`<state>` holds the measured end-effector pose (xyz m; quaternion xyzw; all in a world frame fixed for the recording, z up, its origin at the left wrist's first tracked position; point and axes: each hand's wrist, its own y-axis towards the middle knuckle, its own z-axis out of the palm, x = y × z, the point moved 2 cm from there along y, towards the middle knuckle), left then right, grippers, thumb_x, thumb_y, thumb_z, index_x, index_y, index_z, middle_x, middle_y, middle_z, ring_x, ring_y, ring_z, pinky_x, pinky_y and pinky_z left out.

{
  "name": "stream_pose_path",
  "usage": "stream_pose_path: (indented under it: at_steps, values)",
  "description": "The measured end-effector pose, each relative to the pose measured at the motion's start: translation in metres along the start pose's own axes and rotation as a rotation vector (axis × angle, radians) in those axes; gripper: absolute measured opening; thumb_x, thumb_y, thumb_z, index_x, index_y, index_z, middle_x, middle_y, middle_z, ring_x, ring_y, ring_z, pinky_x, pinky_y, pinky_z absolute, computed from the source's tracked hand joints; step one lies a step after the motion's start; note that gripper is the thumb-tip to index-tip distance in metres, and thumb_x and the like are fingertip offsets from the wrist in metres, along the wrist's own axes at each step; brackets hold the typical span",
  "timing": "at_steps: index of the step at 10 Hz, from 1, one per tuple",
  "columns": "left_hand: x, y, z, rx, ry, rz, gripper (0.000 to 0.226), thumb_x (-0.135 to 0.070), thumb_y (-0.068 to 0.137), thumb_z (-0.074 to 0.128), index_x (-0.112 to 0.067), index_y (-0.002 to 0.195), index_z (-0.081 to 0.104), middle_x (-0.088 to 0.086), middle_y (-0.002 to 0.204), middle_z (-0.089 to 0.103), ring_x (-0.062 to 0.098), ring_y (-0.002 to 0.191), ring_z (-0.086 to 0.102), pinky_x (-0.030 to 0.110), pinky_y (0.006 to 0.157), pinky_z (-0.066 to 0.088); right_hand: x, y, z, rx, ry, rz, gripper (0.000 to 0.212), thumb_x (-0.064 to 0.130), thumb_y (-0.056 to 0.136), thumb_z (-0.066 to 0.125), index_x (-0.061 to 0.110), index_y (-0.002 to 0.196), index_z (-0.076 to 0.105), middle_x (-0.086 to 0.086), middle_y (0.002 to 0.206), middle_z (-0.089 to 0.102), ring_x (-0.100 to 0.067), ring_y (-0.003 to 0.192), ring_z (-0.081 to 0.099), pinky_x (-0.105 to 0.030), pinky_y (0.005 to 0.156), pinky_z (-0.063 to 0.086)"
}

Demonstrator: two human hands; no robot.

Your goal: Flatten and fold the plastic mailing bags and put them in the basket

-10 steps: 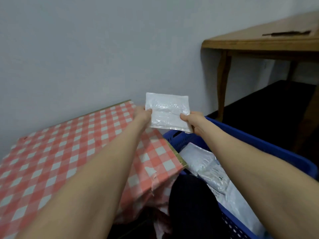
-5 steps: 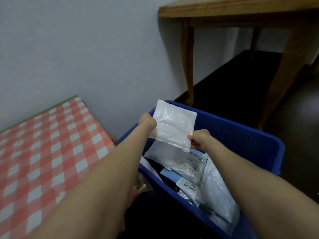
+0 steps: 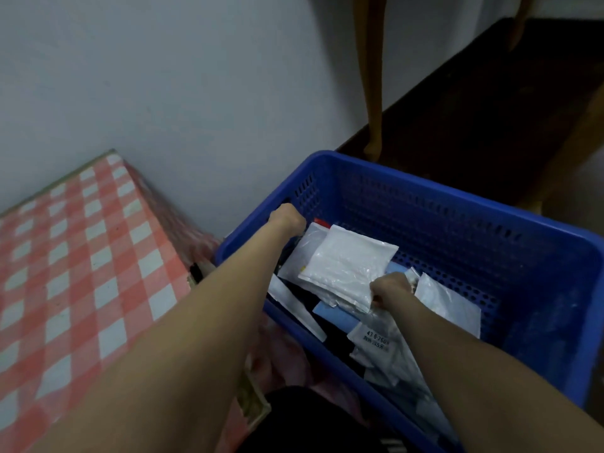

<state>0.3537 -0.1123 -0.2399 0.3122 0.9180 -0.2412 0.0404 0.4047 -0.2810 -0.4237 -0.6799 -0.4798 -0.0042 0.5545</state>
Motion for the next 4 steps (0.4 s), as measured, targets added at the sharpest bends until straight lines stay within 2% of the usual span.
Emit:
stream_pose_path:
  at_steps: [1,2,3,4]
  values:
    - [0.004,0.001,0.001,0.014,0.033,0.008,0.030,-0.008,0.099,0.041,0.003,0.126,0.049,0.020,0.129,0.053,0.033,0.120,0.051,0.037,0.096,0.042,-0.001,-0.001,0.006,0.039,-0.056,0.028,0.016,-0.010,0.081,0.059,0.000,0.072,0.050,-0.017,0.073,0.056,-0.030,0.073,0.065,-0.032,0.039,0.044]
    - [0.009,-0.002,0.001,0.032,0.025,0.009,0.030,-0.010,0.098,0.044,0.003,0.124,0.050,0.020,0.128,0.053,0.033,0.119,0.050,0.036,0.096,0.042,0.002,-0.005,0.006,0.063,-0.158,-0.001,0.016,-0.003,0.086,0.057,0.001,0.074,0.049,-0.015,0.079,0.060,-0.022,0.070,0.060,-0.028,0.050,0.047]
    - [0.010,-0.007,-0.005,0.038,0.038,0.032,0.030,-0.011,0.099,0.044,0.003,0.124,0.050,0.019,0.128,0.053,0.033,0.119,0.050,0.036,0.098,0.040,0.012,-0.014,0.000,0.055,-0.256,-0.057,0.014,0.005,0.092,0.051,0.002,0.079,0.045,-0.012,0.073,0.048,-0.024,0.066,0.052,-0.030,0.065,0.043]
    - [0.014,-0.016,-0.012,0.029,0.008,0.032,0.029,-0.012,0.099,0.045,0.002,0.124,0.050,0.019,0.126,0.054,0.033,0.118,0.050,0.038,0.100,0.039,0.023,-0.032,-0.006,0.007,-0.236,-0.132,0.011,0.009,0.092,0.048,-0.001,0.096,0.051,-0.016,0.094,0.056,-0.028,0.081,0.056,-0.032,0.066,0.042]
